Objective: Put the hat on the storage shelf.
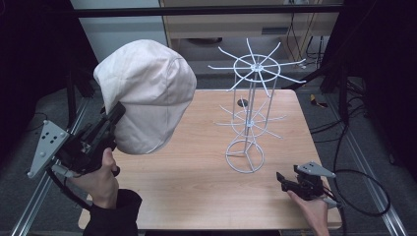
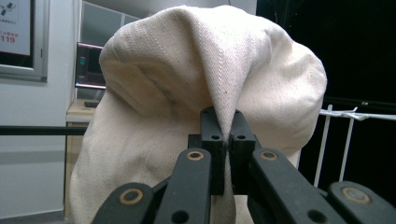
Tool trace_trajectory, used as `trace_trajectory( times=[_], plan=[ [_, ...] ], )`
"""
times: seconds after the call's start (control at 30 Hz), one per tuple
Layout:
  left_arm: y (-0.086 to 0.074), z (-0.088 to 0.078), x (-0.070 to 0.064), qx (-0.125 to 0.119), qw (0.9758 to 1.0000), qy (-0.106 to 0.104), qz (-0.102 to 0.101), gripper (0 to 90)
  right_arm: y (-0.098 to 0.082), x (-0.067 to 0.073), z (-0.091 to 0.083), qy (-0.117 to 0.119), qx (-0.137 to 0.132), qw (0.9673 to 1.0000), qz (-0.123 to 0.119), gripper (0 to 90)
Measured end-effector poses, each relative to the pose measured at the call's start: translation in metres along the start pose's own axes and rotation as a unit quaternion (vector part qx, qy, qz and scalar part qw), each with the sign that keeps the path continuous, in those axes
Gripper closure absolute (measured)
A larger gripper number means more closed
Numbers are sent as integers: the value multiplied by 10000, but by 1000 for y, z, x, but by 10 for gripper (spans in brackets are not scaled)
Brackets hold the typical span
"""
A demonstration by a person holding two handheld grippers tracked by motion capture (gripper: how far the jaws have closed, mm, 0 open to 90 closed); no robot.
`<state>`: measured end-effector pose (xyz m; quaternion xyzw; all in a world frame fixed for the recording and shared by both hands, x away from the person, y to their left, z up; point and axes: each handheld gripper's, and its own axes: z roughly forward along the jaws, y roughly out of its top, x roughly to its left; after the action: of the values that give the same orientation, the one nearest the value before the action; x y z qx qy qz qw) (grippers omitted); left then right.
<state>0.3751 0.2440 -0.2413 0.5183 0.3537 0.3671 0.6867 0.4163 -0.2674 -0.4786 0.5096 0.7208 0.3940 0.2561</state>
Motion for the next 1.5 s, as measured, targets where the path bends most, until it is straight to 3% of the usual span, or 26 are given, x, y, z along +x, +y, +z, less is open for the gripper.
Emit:
trace_trajectory(
  times=[0.5,1.5],
  plan=[
    [11,-2,-14,-202,9995,-251,11,882,0,0,0,7,-11,10000,14,284],
    [22,19,-52,-378,9957,-851,-23,882,0,0,0,26,-15,10000,35,284]
  ],
)
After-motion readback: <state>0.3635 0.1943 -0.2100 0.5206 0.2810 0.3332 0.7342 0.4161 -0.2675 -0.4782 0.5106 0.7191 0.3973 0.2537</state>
